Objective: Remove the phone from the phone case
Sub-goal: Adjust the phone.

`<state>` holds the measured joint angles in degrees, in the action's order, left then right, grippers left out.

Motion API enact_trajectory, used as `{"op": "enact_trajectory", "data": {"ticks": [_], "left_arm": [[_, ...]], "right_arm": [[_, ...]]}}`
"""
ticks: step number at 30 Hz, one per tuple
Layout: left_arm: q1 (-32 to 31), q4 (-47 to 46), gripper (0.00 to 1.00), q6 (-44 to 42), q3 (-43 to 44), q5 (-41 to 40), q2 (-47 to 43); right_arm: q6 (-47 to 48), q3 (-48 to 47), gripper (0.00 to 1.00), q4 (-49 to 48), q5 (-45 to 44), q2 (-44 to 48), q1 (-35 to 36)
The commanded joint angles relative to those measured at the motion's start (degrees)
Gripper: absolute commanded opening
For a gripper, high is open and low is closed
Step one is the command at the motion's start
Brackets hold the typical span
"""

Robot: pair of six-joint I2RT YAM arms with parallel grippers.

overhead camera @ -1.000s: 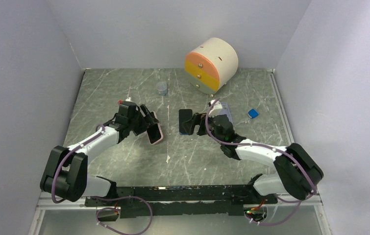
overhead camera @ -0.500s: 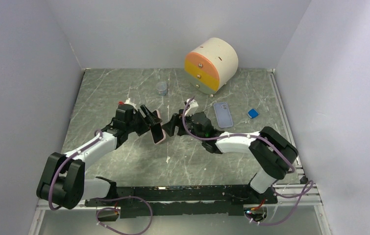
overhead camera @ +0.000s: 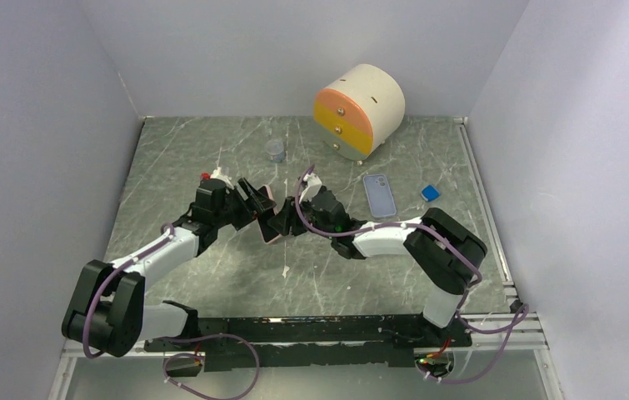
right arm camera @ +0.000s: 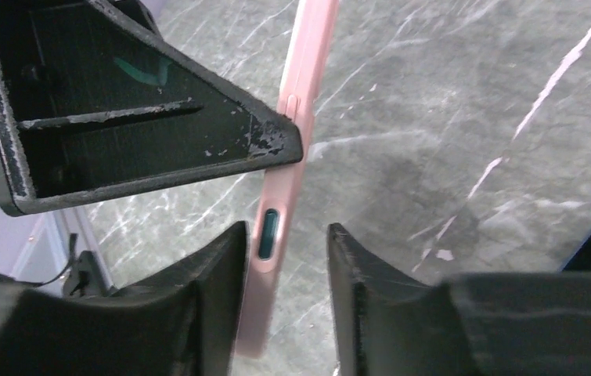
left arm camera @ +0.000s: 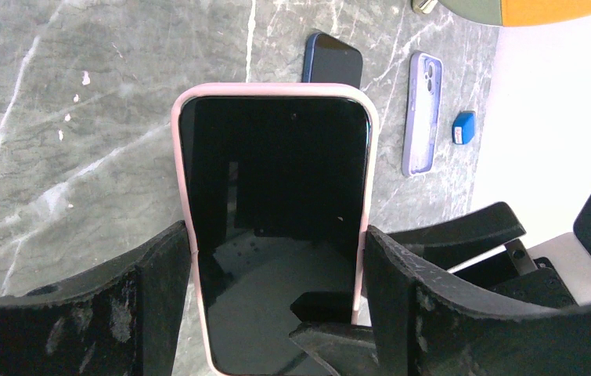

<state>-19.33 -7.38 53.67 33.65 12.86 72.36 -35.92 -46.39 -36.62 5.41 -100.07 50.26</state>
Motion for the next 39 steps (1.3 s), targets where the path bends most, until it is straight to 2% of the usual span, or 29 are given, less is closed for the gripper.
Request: {"op": "enact_trajectory", "data": {"ticks": [1,4,6,7,10,12,18,25,29,32,34,39], "left_arm": [[-0.21,-5.74,0.08,-1.52,0.39,2.23,-3.28],[-0.19,-5.90,0.19,-3.02,0.20,2.34,-4.15],[-0.18,-5.83,0.31,-4.34,0.34,2.65,-4.88],[-0.26,-5.84,0.38,-4.84,0.30,2.92,-5.27],[-0.18,-7.56,0.59,-6.40,-0.50,3.84,-6.66],[-0.13,-9.46,0.69,-7.81,-1.31,4.67,-7.83],[-0.21,-23.14,0.85,-10.41,-6.31,11.64,-10.89],[-0.18,-34.87,0.85,-10.64,-8.23,19.32,-8.88],[-0.18,-43.38,0.82,-8.28,-9.25,23.53,-5.62],[-0.18,-49.44,0.78,-6.53,-9.79,26.06,-3.29],[-0.18,-49.81,0.74,-6.13,-9.63,26.61,-2.62],[-0.24,-56.41,0.62,-4.62,-10.19,29.64,-2.21]], "right_arm": [[0.99,-1.36,0.35,-2.13,1.39,1.57,0.25],[1.74,-0.89,0.14,-2.15,2.24,2.84,0.12],[1.74,-0.12,0.02,-2.91,2.43,3.87,-0.05],[1.73,0.36,0.00,-3.18,2.41,4.41,-0.24],[1.60,1.79,0.00,-4.49,3.48,6.15,-1.39],[1.19,3.24,0.00,-6.10,4.74,7.85,-2.51],[1.27,9.03,0.00,-10.22,10.34,14.91,-7.25],[1.15,14.14,0.00,-15.52,18.17,22.55,-10.51],[-1.60,16.68,0.00,-23.68,22.18,24.00,-11.53],[-3.27,17.31,0.00,-27.43,25.19,24.05,-12.39],[-4.41,17.38,0.00,-29.82,27.07,23.84,-12.60],[-5.87,16.27,0.00,-32.64,31.61,22.49,-12.54]]}}
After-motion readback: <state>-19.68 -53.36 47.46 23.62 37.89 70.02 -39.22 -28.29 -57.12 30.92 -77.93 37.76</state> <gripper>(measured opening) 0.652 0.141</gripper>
